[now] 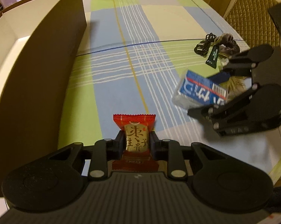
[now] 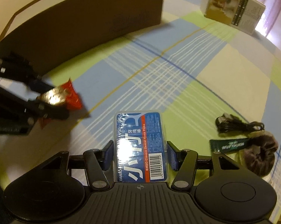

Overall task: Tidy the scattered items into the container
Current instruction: 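Grasp the red candy packet with the left gripper while the right grasps the blue toothpick case, then carry the candy packet and toothpick case over the box with both grippers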

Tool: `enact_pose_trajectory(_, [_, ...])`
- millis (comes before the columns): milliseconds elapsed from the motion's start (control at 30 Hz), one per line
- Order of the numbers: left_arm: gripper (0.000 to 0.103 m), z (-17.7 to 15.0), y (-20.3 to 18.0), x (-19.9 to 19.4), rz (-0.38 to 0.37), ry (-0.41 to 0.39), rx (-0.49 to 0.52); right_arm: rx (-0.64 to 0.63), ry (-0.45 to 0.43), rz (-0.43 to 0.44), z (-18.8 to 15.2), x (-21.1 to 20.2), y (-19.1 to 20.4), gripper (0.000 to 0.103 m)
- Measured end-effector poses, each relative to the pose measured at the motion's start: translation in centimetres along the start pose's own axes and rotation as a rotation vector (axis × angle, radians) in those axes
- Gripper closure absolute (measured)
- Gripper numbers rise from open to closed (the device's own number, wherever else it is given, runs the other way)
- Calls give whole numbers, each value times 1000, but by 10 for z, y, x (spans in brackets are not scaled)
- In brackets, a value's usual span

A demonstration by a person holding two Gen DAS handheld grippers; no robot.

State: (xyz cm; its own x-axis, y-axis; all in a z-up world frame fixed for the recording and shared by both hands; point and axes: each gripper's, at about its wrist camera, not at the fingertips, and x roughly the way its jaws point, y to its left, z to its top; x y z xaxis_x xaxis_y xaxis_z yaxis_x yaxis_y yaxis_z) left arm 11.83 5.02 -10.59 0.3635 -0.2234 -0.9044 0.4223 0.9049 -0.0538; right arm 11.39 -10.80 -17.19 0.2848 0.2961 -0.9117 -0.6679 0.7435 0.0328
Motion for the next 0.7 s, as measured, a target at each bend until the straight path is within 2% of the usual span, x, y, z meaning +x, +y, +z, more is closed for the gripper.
enact_pose_trajectory(133, [80,-3,1,-11,-7,-19,-4,-9,28,20,-6,-8,13,49])
enact_pose_trajectory(233, [80,-6,1,-24,-19,-41,1,2,29,74,-10,-21,20,49])
enact_pose_trajectory(300, [80,-7,2,-33,-28,-57,3,-11,21,79,-11,-32,26,49])
enact_pose_trajectory(700, [80,-15,23,-103,-33,-169,-1,-45,-97,107,17,-87,65,49])
